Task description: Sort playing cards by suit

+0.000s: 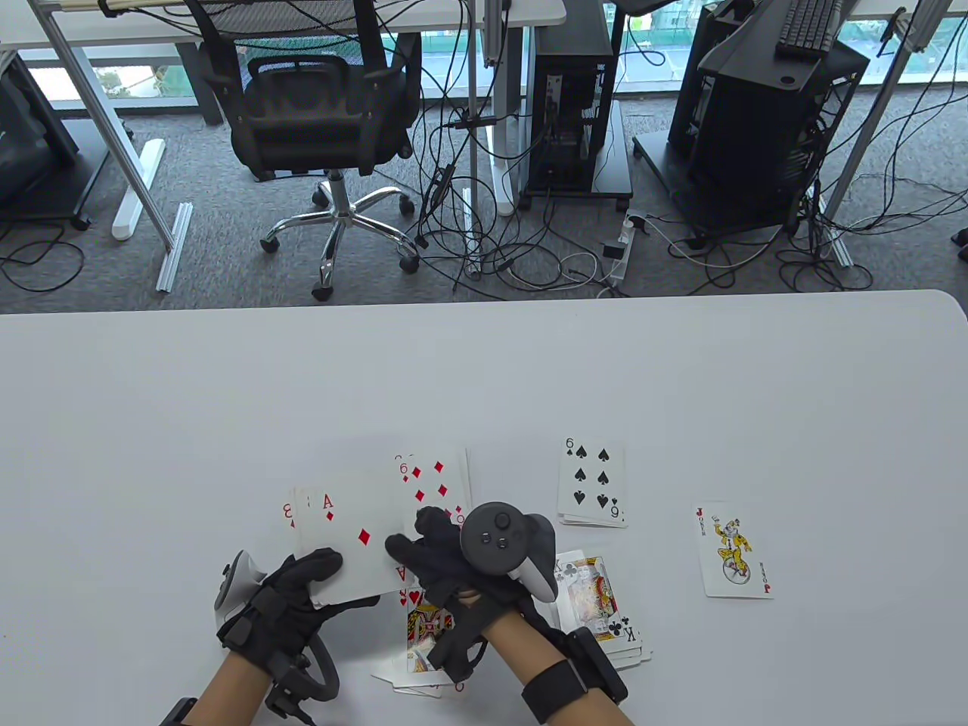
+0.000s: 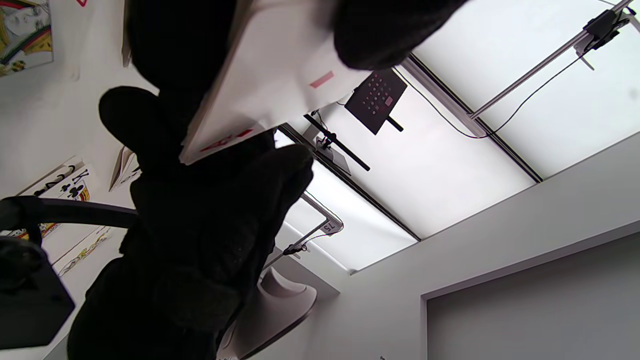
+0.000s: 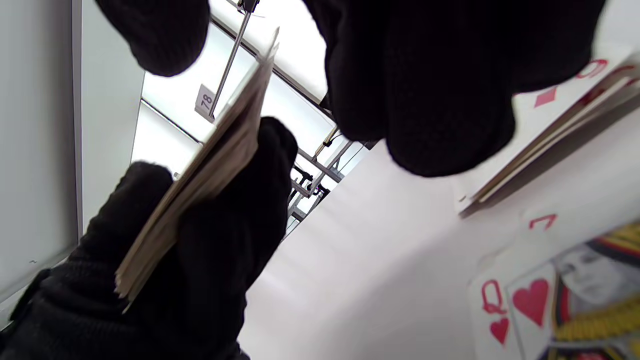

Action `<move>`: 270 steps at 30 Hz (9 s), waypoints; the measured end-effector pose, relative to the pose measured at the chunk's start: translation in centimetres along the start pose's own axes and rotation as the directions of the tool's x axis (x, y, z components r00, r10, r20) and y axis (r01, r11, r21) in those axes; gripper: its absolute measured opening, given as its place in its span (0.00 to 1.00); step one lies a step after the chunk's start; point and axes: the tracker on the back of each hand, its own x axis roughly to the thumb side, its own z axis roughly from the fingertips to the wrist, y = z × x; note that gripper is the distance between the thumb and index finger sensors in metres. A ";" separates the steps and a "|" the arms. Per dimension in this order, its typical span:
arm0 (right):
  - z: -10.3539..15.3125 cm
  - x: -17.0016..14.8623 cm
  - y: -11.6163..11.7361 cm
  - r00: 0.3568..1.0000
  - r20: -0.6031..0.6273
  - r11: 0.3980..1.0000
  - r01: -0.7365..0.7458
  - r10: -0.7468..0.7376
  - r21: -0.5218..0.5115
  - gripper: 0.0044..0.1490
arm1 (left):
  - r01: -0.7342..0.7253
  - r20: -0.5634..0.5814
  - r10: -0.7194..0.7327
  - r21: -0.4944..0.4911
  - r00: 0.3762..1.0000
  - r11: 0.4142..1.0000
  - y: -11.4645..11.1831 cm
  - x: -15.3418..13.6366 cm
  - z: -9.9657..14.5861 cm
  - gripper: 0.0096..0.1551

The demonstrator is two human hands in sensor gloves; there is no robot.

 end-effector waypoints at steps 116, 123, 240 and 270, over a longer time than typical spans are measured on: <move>-2.8 -6.9 -7.3 0.883 -0.103 0.801 0.360 -0.458 -0.478 0.23 | -0.041 0.075 0.042 -0.008 0.996 0.999 0.4 0.4 -0.1 0.32; -5.1 -7.4 -5.2 0.946 -0.315 0.943 -0.029 -0.082 -0.332 0.24 | -0.041 0.066 0.041 -0.005 0.997 0.999 0.4 0.3 -0.1 0.32; 6.5 -2.0 1.6 0.783 -0.170 0.782 -0.524 0.598 0.336 0.40 | -0.032 0.054 0.035 -0.055 0.998 0.998 -0.1 0.1 -0.1 0.32; 7.8 0.3 -0.9 0.987 0.128 0.954 -0.055 0.097 -0.295 0.44 | 0.035 -0.054 -0.047 -0.200 0.997 0.979 -3.4 -2.1 -0.1 0.32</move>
